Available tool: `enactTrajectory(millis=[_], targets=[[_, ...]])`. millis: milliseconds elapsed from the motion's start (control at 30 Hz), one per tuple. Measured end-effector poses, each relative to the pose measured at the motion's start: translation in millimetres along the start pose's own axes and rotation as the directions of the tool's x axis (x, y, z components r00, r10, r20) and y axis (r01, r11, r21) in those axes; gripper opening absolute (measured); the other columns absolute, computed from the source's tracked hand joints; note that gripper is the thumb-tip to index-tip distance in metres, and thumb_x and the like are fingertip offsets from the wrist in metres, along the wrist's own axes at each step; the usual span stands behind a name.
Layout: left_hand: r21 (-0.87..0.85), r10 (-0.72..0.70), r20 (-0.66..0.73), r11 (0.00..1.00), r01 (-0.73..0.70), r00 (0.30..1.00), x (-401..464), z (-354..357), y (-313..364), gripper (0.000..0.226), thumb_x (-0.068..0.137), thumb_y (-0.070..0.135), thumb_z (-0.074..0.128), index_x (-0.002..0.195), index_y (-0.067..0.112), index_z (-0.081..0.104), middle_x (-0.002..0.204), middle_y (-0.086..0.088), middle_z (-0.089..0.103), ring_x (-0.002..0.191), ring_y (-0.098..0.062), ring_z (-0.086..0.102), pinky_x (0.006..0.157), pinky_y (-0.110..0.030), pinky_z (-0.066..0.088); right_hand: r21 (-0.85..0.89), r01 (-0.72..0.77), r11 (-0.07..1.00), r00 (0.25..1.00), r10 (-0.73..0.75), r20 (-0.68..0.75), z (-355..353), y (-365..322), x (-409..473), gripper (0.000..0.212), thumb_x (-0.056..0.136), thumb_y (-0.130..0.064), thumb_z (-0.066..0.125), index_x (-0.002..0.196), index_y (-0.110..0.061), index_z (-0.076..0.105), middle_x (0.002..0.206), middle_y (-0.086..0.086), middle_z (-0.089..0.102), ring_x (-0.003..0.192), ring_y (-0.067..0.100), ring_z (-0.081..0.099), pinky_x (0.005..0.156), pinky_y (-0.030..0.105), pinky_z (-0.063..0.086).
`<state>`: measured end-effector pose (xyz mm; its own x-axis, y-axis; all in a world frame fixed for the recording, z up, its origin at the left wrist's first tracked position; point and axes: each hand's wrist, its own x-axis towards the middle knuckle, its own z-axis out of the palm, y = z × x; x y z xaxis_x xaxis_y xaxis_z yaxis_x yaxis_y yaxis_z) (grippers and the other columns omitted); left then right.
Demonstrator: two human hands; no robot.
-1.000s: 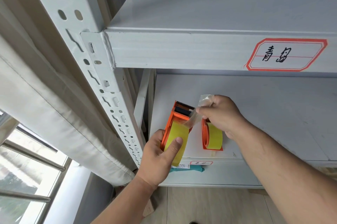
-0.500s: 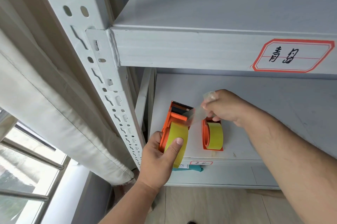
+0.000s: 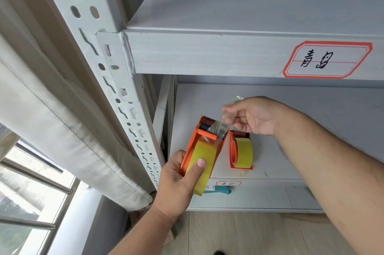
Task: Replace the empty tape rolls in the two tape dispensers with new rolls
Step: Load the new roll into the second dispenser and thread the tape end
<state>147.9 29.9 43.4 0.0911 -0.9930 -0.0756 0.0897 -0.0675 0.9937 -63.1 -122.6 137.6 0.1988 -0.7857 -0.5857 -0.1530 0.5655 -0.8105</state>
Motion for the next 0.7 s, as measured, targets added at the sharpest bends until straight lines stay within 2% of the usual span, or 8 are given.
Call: enactTrajectory(millis=[200, 267, 400, 467, 533, 567, 633, 700], targets=[[-0.02, -0.031, 0.149, 0.999, 0.035, 0.988, -4.0, -2.7, 2.8, 0.06, 0.072, 0.047, 0.077, 0.109, 0.003, 0.059, 0.1, -0.016, 0.078, 0.094, -0.033, 0.078, 0.081, -0.046, 0.067, -0.023, -0.073, 0.997, 0.997, 0.073, 0.022, -1.9, 1.4, 7.8, 0.015, 0.098, -0.011, 0.064, 0.099, -0.011, 0.078, 0.069, 0.002, 0.076, 0.065, 0.01, 0.064, 0.048, 0.018, 0.053], [-0.011, -0.032, 0.165, 0.999, 0.034, 0.986, -6.3, -2.2, 2.3, 0.057, 0.074, 0.047, 0.075, 0.109, 0.005, 0.06, 0.1, -0.013, 0.079, 0.092, -0.03, 0.079, 0.079, -0.043, 0.067, -0.114, -0.073, 0.991, 0.997, 0.072, -0.014, -4.4, 1.2, 9.9, 0.013, 0.098, -0.012, 0.067, 0.103, -0.011, 0.079, 0.078, 0.005, 0.077, 0.065, 0.011, 0.064, 0.048, 0.019, 0.054], [0.017, -0.029, 0.137, 0.999, 0.027, 0.99, -8.7, 2.3, 2.7, 0.035, 0.085, 0.042, 0.071, 0.095, 0.009, 0.064, 0.081, -0.009, 0.078, 0.073, -0.022, 0.077, 0.064, -0.032, 0.062, -0.202, -0.043, 0.978, 0.999, 0.036, -0.04, -9.3, 1.5, 10.8, 0.021, 0.094, -0.017, 0.076, 0.115, -0.011, 0.075, 0.1, 0.008, 0.08, 0.077, 0.013, 0.07, 0.055, 0.02, 0.057], [0.001, -0.032, 0.144, 0.999, 0.032, 0.989, -9.2, 4.5, 3.3, 0.025, 0.091, 0.036, 0.069, 0.091, 0.011, 0.067, 0.079, -0.011, 0.078, 0.072, -0.026, 0.076, 0.065, -0.039, 0.063, -0.16, -0.028, 0.987, 0.999, 0.022, -0.033, -8.9, 2.8, 11.0, 0.023, 0.095, -0.016, 0.076, 0.117, -0.012, 0.073, 0.095, 0.005, 0.084, 0.08, 0.014, 0.076, 0.061, 0.023, 0.059], [-0.024, -0.024, 0.181, 0.999, 0.028, 0.983, -9.2, 4.8, 3.9, 0.026, 0.092, 0.041, 0.069, 0.092, 0.014, 0.072, 0.084, -0.015, 0.079, 0.078, -0.034, 0.078, 0.074, -0.051, 0.065, -0.123, -0.019, 0.992, 0.999, 0.014, -0.036, -8.5, 4.7, 12.2, 0.021, 0.095, -0.014, 0.076, 0.116, -0.012, 0.072, 0.092, 0.005, 0.084, 0.078, 0.013, 0.078, 0.065, 0.025, 0.059], [-0.03, -0.02, 0.197, 0.999, 0.026, 0.98, -9.6, 5.4, 5.4, 0.029, 0.093, 0.041, 0.068, 0.094, 0.012, 0.072, 0.085, -0.016, 0.079, 0.079, -0.034, 0.078, 0.076, -0.052, 0.065, -0.116, -0.014, 0.993, 0.999, 0.01, -0.039, -9.2, 5.3, 13.4, 0.02, 0.096, -0.013, 0.076, 0.115, -0.012, 0.071, 0.09, 0.005, 0.084, 0.077, 0.013, 0.079, 0.068, 0.026, 0.06], [-0.019, -0.009, 0.194, 1.0, 0.013, 0.981, -9.2, 6.1, 5.2, 0.033, 0.097, 0.038, 0.065, 0.093, 0.005, 0.069, 0.079, -0.016, 0.077, 0.074, -0.03, 0.077, 0.068, -0.047, 0.065, -0.108, -0.01, 0.994, 0.999, 0.006, -0.044, -12.0, 4.9, 14.2, 0.016, 0.096, -0.012, 0.075, 0.112, -0.011, 0.07, 0.088, 0.007, 0.084, 0.077, 0.014, 0.08, 0.072, 0.027, 0.061], [-0.02, -0.001, 0.158, 1.0, 0.005, 0.987, -8.6, 7.4, 4.8, 0.037, 0.095, 0.041, 0.065, 0.089, 0.005, 0.067, 0.074, -0.018, 0.076, 0.067, -0.027, 0.076, 0.06, -0.036, 0.062, -0.108, -0.021, 0.994, 0.999, 0.017, -0.037, -14.0, 1.9, 12.2, 0.01, 0.096, -0.013, 0.074, 0.106, -0.013, 0.071, 0.086, 0.006, 0.084, 0.076, 0.013, 0.078, 0.063, 0.023, 0.06]])
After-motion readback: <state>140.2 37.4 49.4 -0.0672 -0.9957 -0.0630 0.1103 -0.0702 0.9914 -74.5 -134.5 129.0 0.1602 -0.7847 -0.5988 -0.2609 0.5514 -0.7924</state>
